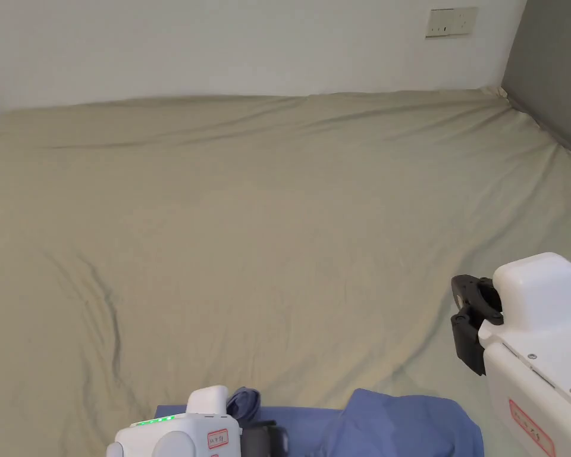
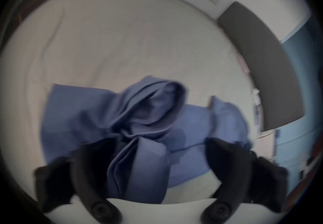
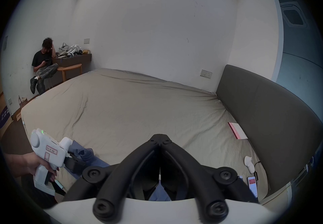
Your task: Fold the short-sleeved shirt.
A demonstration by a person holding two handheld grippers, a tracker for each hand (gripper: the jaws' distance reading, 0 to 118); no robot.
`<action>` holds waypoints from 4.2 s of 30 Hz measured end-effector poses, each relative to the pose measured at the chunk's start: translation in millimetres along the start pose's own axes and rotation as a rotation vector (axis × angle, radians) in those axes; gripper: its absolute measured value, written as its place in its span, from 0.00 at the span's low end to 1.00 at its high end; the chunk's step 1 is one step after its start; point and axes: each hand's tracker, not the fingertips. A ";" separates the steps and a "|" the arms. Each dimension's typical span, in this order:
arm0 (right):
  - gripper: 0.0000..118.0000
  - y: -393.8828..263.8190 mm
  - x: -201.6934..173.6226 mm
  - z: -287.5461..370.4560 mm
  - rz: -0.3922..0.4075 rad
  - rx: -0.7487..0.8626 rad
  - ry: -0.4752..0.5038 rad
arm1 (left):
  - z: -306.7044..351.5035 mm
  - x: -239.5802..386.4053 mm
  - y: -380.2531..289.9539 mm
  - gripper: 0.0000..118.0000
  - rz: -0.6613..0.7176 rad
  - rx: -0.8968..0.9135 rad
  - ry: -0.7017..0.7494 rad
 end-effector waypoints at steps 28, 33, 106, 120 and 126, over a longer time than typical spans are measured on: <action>0.02 -5.5 -2.4 3.1 -0.004 -0.025 0.003 | -42.2 60.2 -71.6 0.00 -0.714 0.174 0.489; 0.02 -4.6 -5.0 -0.1 -0.006 -0.026 0.006 | -33.2 74.7 -74.4 0.00 -0.671 0.129 0.193; 0.02 7.2 -27.1 -5.6 0.066 -0.037 0.081 | 76.2 14.8 19.8 0.11 -0.155 0.133 0.218; 0.02 -4.2 -14.1 -4.8 0.051 -0.067 0.061 | -16.0 43.9 5.7 0.53 -0.129 0.031 0.200; 0.02 -4.9 -14.1 -6.4 0.047 -0.069 0.069 | 17.4 37.7 8.2 0.96 0.001 0.120 -0.118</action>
